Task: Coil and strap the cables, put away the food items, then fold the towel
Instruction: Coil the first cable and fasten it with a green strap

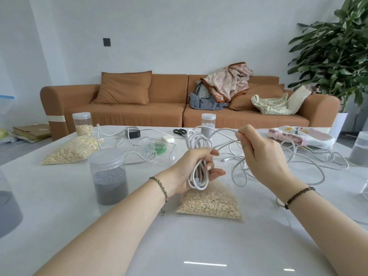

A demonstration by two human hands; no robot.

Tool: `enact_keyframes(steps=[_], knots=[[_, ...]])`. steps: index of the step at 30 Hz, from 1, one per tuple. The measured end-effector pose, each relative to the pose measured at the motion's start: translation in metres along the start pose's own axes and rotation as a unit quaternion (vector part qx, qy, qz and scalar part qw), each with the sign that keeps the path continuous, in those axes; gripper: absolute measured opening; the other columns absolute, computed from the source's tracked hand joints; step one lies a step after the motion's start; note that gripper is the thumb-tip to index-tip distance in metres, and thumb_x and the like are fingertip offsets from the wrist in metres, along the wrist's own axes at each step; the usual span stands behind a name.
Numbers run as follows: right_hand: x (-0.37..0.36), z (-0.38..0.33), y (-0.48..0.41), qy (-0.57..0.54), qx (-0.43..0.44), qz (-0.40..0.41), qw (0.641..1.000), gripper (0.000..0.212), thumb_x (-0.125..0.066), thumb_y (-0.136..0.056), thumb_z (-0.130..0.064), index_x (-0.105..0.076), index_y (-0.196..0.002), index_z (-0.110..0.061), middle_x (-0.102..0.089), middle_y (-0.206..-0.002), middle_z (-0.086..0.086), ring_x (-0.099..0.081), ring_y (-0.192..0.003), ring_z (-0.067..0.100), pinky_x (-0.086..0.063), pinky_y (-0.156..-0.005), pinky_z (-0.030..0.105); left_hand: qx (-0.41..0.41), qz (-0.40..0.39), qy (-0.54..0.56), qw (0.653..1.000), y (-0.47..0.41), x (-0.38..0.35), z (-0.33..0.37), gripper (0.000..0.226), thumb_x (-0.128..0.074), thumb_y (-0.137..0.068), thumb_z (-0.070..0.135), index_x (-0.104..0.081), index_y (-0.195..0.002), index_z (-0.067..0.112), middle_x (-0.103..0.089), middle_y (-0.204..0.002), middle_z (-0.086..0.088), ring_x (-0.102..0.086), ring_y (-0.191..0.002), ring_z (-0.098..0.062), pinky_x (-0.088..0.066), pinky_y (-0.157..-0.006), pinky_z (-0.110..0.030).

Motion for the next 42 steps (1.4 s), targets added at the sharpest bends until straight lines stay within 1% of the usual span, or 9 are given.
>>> enact_keyframes(steps=[5,8,11,16,23,28,35,38,42], knots=[[0.004,0.007,0.0,-0.024,-0.048,0.038,0.998,0.032,-0.032,-0.105,-0.037,-0.048,-0.094,-0.012,-0.047,-0.056,0.001,-0.044,-0.046,0.028,-0.043,-0.044,0.042,-0.027,-0.005,-0.038,0.999,-0.006,0.002,-0.001,0.03,-0.054,-0.103,0.019,-0.058,-0.078,0.003,-0.063,-0.059,-0.005,-0.075,-0.077,-0.023,-0.061,-0.07,-0.024],[0.007,0.006,0.001,-0.022,-0.056,0.061,0.996,0.028,-0.033,-0.105,-0.036,-0.046,-0.093,-0.015,-0.049,-0.058,0.002,-0.044,-0.048,0.029,-0.044,-0.046,0.043,-0.049,0.014,-0.058,0.997,-0.01,0.005,-0.004,0.018,-0.059,-0.1,0.026,-0.057,-0.089,0.011,-0.06,-0.061,0.0,-0.072,-0.068,-0.019,-0.06,-0.076,-0.031],[0.005,0.002,0.001,-0.026,-0.051,0.051,0.997,0.029,-0.032,-0.105,-0.039,-0.046,-0.094,-0.016,-0.051,-0.059,0.001,-0.046,-0.049,0.029,-0.045,-0.046,0.042,-0.056,0.023,-0.047,0.997,-0.014,0.01,-0.003,0.023,-0.062,-0.098,0.029,-0.051,-0.08,0.019,-0.04,-0.054,0.006,-0.047,-0.051,-0.009,-0.058,-0.063,-0.028],[0.002,0.001,0.0,-0.047,-0.048,0.007,0.998,0.025,-0.031,-0.106,-0.04,-0.043,-0.095,-0.021,-0.051,-0.06,0.001,-0.048,-0.051,0.027,-0.044,-0.048,0.041,-0.074,0.048,-0.019,0.996,-0.009,0.01,0.005,0.028,-0.063,-0.097,0.018,-0.061,-0.07,0.022,-0.027,-0.047,0.008,-0.021,-0.042,-0.007,-0.023,-0.043,-0.02],[-0.006,0.008,0.003,-0.038,-0.009,-0.068,0.997,0.035,-0.034,-0.103,-0.047,-0.049,-0.088,-0.019,-0.048,-0.058,-0.003,-0.047,-0.052,0.022,-0.043,-0.047,0.04,-0.199,0.106,0.126,0.966,-0.001,0.03,0.037,0.053,-0.044,-0.096,0.005,-0.045,-0.047,0.026,-0.019,-0.042,0.01,-0.014,-0.04,-0.007,-0.023,-0.041,-0.019],[-0.001,0.014,-0.002,0.021,0.033,-0.049,0.998,0.037,-0.041,-0.103,-0.044,-0.05,-0.078,-0.017,-0.038,-0.058,-0.009,-0.039,-0.051,0.018,-0.032,-0.043,0.031,-0.219,0.148,0.078,0.961,0.0,0.03,0.039,0.06,-0.043,-0.094,0.004,-0.046,-0.037,0.023,-0.017,-0.044,0.009,-0.01,-0.047,-0.011,-0.019,-0.047,-0.023],[0.002,0.027,0.0,0.026,0.017,-0.067,0.997,0.03,-0.047,-0.104,-0.038,-0.037,-0.077,-0.031,-0.038,-0.061,-0.014,-0.04,-0.057,0.016,-0.032,-0.045,0.032,-0.25,0.179,0.091,0.947,0.0,0.034,0.044,0.059,-0.044,-0.093,0.003,-0.046,-0.038,0.023,-0.018,-0.043,0.009,-0.013,-0.043,-0.01,-0.021,-0.044,-0.022],[-0.001,0.027,-0.001,0.021,0.001,-0.076,0.997,0.031,-0.046,-0.103,-0.041,-0.038,-0.076,-0.029,-0.04,-0.06,-0.012,-0.043,-0.056,0.019,-0.037,-0.046,0.036,-0.268,0.198,0.103,0.937,0.0,0.039,0.048,0.052,-0.044,-0.093,0.002,-0.042,-0.046,0.024,-0.018,-0.044,0.009,-0.013,-0.043,-0.01,-0.02,-0.045,-0.023],[0.002,0.034,-0.001,0.079,-0.034,-0.069,0.994,0.048,-0.049,-0.099,-0.053,-0.04,-0.064,-0.02,-0.037,-0.051,-0.008,-0.041,-0.049,0.02,-0.024,-0.043,0.026,-0.279,0.212,0.118,0.929,0.002,0.041,0.049,0.04,-0.045,-0.092,0.002,-0.035,-0.058,0.021,-0.018,-0.044,0.008,-0.013,-0.043,-0.011,-0.019,-0.045,-0.023]])
Point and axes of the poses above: each hand's wrist, its own y-axis away from the middle knuckle, its own x-axis out of the back of the hand, z = x × y, the point moved 3 cm from there along -y, towards the middle knuckle
